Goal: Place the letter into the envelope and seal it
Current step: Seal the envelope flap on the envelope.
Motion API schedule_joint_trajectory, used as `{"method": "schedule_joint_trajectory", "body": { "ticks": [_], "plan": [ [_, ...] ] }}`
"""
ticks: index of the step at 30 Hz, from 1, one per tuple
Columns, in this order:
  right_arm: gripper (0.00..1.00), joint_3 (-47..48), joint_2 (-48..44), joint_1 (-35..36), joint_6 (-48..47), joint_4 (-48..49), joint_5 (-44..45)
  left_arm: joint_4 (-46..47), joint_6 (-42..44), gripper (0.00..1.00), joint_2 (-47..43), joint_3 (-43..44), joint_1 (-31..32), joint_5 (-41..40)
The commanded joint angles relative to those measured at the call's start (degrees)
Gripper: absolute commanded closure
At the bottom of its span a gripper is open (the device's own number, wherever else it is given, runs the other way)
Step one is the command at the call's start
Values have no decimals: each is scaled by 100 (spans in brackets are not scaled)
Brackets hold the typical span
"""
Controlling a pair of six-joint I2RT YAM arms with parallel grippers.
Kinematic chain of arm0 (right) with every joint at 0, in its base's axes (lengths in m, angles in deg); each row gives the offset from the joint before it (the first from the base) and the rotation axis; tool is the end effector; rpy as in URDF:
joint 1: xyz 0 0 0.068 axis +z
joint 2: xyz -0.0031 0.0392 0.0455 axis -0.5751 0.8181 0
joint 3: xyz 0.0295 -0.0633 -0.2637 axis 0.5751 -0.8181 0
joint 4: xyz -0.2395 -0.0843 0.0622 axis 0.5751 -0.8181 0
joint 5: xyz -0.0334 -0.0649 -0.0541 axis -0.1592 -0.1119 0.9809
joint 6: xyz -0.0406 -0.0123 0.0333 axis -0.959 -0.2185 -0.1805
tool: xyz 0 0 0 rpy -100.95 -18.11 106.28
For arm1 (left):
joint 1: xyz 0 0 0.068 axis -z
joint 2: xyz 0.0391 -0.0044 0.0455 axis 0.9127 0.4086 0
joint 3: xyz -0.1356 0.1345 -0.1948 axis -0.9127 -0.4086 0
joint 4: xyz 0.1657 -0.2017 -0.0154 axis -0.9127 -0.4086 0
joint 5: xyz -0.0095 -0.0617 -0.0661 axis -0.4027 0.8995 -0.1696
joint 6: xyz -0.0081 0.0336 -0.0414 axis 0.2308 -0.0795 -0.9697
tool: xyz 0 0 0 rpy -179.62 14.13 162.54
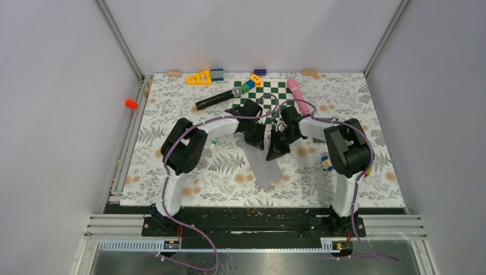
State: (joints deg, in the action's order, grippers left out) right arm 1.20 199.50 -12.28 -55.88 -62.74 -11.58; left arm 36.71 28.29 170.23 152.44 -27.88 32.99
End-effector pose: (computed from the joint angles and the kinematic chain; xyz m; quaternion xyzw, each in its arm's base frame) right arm 0.3314 0.1608 0.1249 -0.0743 0.9413 0.3251 0.0529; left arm 0.3452 -0.2872 0.1503 0.2032 0.9291 -0.2839 0.1219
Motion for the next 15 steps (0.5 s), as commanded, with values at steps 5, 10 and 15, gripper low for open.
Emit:
{"method": "schedule_joint_trajectory", "body": {
  "ticks": [5,10,15],
  "plan": [
    [100,-44,94,-7,-253,-435,658,-232,53,94,184,478,-73,-1046],
    [100,-33,104,-7,-235,-437,651,-257,130,94,140,478,-66,-1127],
    [100,-26,109,-7,-234,-433,658,-201,267,96,4,308,79,-628]
  ]
}}
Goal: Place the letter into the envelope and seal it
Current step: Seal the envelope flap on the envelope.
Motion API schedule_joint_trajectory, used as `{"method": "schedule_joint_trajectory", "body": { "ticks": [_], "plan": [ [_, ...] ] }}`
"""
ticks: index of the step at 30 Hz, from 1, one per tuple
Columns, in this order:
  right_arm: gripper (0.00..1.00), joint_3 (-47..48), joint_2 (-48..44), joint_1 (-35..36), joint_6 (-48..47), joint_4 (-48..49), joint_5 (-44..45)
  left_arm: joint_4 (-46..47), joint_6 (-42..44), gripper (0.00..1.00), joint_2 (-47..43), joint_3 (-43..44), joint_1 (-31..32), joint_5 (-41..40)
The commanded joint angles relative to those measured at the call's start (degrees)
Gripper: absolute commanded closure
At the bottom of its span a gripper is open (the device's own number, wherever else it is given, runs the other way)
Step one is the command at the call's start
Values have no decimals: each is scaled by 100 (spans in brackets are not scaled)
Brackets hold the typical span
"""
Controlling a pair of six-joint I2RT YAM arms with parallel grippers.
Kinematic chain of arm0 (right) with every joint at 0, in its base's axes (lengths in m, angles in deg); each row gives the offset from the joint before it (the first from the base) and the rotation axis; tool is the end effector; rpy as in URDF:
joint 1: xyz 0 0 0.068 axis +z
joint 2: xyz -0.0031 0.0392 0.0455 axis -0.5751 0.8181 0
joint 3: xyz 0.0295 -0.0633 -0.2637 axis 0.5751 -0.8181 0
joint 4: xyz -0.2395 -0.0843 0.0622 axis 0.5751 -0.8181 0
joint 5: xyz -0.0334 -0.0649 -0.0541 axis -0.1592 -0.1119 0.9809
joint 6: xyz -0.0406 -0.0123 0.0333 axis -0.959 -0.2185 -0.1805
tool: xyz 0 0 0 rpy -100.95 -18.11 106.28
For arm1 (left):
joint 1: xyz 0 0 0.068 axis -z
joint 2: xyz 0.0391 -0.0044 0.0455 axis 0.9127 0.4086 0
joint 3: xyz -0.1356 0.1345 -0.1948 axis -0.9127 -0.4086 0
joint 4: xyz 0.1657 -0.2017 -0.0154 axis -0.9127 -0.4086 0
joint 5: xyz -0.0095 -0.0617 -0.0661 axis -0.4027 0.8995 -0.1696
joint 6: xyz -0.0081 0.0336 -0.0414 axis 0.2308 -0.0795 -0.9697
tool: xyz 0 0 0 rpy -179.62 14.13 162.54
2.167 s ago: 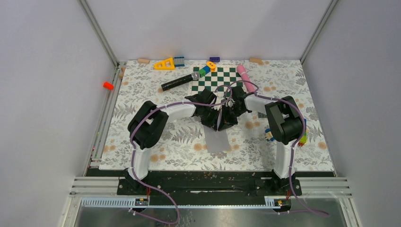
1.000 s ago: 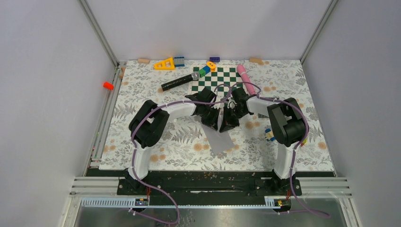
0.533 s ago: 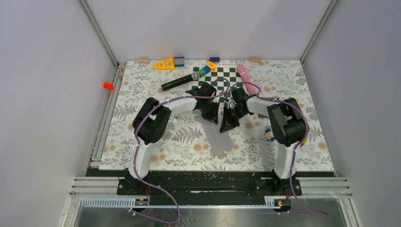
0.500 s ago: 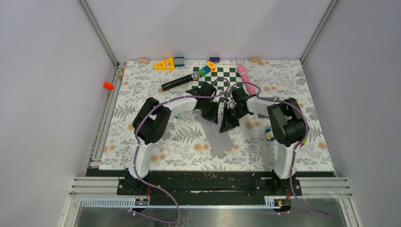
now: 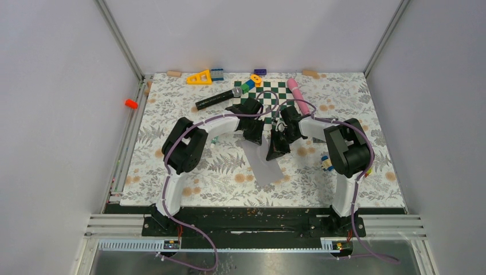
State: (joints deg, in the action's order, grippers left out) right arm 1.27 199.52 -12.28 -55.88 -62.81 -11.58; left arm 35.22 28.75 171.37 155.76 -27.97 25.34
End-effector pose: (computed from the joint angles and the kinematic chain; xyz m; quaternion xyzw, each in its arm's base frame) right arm 0.3316 0.1609 0.1250 -0.0742 0.9413 0.3251 0.0528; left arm 0.3560 -0.2890 0.1557 0.1924 0.9400 -0.2310 0.1611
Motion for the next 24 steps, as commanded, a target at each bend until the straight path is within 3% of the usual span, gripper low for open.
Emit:
{"method": "schedule_joint_trajectory", "body": {
  "ticks": [1,24],
  "plan": [
    [100,-24,106,-5,-234,-426,657,-24,256,97,-154,-73,124,216],
    [100,33,217,0,-191,-417,638,-77,873,100,-619,-785,420,588]
  ]
}}
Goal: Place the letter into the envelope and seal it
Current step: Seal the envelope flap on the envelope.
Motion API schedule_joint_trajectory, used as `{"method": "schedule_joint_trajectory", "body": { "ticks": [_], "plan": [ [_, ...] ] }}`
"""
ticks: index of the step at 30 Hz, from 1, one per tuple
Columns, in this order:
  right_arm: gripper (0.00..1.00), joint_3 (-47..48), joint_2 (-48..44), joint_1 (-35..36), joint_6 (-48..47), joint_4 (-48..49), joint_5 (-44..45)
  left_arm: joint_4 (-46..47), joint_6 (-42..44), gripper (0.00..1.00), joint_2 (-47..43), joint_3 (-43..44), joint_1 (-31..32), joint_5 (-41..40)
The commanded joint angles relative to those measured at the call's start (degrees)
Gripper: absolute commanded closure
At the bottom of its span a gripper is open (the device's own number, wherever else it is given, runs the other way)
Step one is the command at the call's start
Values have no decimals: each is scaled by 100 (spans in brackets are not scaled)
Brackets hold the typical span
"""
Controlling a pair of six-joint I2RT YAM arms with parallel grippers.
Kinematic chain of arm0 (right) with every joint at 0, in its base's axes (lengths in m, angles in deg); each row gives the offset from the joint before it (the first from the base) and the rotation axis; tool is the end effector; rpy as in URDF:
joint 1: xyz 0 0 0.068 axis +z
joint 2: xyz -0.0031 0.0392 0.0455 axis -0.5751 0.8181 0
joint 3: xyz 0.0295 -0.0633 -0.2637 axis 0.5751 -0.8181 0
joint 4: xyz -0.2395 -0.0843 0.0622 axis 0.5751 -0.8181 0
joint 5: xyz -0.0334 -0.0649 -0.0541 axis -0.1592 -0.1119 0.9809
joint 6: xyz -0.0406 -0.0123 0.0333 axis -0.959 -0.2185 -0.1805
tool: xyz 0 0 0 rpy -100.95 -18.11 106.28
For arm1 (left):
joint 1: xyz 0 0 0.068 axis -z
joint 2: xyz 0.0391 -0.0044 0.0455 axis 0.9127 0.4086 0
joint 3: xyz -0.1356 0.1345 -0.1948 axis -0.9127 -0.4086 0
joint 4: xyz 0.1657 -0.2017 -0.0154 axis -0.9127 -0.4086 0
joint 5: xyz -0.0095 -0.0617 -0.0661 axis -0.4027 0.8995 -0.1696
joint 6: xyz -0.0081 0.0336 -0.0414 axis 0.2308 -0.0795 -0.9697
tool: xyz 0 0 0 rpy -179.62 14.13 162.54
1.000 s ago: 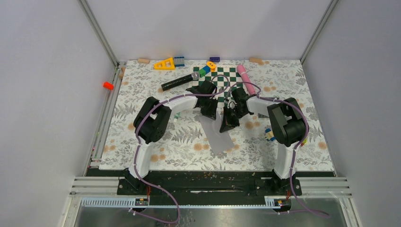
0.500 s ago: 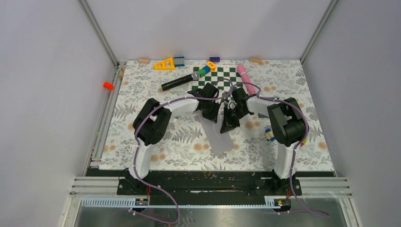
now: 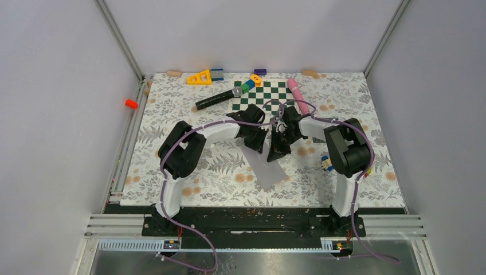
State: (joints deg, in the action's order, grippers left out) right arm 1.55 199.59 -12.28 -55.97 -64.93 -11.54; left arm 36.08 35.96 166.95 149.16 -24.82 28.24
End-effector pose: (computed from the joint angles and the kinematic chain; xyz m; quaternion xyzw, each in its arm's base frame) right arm 0.3293 0.1599 0.1245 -0.0703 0.9441 0.3197 0.0382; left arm 0.3210 -0.2942 0.1567 0.2808 0.9170 -0.2420 0.1475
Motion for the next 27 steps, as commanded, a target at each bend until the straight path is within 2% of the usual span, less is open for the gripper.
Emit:
{"method": "schedule_joint_trajectory", "body": {
  "ticks": [1,27],
  "plan": [
    [100,9,222,1,-176,-203,635,-159,158,100,-175,-121,119,341],
    [100,61,272,11,-138,-207,618,-437,766,100,-288,-437,339,586]
  ]
}}
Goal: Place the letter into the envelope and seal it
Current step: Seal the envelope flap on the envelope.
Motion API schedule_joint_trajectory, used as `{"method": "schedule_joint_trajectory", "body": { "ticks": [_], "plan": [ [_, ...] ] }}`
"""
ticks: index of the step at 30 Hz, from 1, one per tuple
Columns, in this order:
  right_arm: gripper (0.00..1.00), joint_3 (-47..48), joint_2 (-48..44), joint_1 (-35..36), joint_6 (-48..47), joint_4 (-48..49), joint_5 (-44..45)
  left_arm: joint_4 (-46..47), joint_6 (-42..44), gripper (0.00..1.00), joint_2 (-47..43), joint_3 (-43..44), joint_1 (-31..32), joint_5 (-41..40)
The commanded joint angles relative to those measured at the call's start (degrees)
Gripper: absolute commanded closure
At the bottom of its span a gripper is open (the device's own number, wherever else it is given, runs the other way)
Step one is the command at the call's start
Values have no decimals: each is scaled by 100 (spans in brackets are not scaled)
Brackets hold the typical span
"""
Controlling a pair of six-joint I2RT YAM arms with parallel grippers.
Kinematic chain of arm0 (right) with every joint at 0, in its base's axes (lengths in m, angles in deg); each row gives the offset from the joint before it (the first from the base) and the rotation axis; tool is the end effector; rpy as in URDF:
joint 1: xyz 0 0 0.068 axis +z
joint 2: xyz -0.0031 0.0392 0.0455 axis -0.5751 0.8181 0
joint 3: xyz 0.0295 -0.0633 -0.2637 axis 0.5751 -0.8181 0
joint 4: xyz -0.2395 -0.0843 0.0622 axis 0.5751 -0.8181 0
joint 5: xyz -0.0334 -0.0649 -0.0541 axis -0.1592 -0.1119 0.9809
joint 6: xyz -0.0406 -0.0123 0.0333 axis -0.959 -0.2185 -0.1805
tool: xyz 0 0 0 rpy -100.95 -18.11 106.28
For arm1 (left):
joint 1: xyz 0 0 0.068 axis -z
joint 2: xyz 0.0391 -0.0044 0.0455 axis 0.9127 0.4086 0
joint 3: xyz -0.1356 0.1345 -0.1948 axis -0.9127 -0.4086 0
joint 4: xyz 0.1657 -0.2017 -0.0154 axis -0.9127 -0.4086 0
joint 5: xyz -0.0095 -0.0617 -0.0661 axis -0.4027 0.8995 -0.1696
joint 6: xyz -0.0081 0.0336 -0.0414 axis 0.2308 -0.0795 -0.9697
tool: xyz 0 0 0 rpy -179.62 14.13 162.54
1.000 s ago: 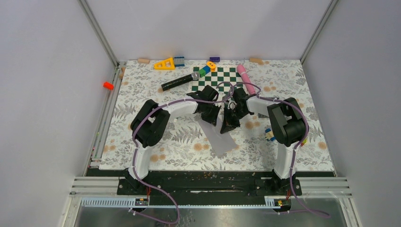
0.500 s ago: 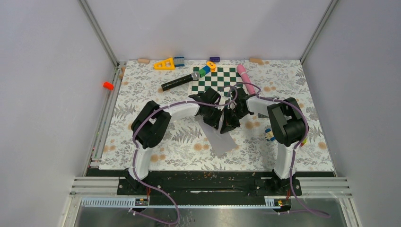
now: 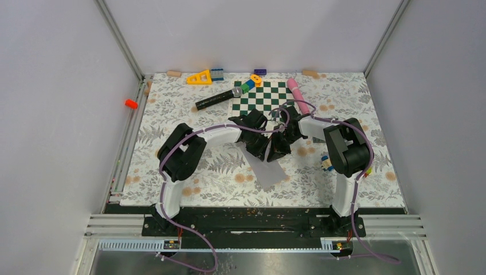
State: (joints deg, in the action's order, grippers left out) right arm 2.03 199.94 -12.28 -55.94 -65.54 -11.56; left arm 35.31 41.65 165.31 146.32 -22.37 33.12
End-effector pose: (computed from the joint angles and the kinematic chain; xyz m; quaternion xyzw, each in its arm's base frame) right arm 0.3302 0.1603 0.1242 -0.0689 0.9447 0.3186 0.0343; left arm 0.2972 -0.3012 0.1546 0.3506 0.8893 -0.2678 0.1204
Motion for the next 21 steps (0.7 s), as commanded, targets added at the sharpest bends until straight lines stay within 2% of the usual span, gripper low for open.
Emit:
{"method": "schedule_joint_trajectory", "body": {
  "ticks": [1,10,21],
  "plan": [
    [100,10,243,12,-140,-149,618,-363,198,100,-121,-157,103,119],
    [100,6,237,11,-140,-149,621,-355,238,100,-88,-167,164,-144],
    [100,-13,219,11,-149,-153,620,-345,60,100,212,90,-254,-376]
  ]
}}
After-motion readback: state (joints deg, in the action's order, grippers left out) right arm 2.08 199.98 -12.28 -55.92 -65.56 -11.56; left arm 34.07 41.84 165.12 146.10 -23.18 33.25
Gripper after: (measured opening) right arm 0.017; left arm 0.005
